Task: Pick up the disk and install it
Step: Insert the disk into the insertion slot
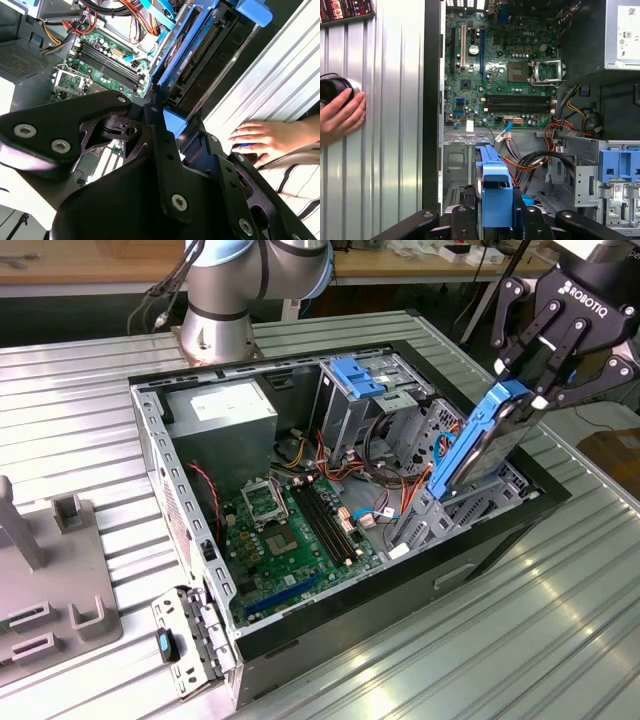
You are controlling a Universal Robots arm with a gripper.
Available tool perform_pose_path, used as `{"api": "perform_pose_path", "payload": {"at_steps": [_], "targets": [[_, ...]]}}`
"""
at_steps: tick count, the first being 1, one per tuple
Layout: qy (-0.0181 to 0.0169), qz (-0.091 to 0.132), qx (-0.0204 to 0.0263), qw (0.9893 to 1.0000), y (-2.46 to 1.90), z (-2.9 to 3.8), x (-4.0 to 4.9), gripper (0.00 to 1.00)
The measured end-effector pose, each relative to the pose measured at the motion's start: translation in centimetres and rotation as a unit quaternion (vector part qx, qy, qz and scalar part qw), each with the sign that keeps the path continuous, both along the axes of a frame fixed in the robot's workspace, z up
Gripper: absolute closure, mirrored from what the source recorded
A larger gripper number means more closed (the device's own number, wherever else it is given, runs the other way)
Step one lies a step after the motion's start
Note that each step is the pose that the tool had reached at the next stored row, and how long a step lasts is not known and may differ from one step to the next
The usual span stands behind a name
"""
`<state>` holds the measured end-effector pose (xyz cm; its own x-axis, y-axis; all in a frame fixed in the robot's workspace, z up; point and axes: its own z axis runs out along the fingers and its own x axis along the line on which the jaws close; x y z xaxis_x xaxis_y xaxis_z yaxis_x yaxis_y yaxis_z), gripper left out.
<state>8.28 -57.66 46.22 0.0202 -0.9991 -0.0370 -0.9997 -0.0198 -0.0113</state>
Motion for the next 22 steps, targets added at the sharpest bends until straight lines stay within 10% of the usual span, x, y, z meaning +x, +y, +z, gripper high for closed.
{"api": "perform_pose_path", "payload": {"at_steps": [22], "targets": [[0.0002,-0.018,-0.0017,0.9998,0.17,-0.53,-0.09,0.64]]}}
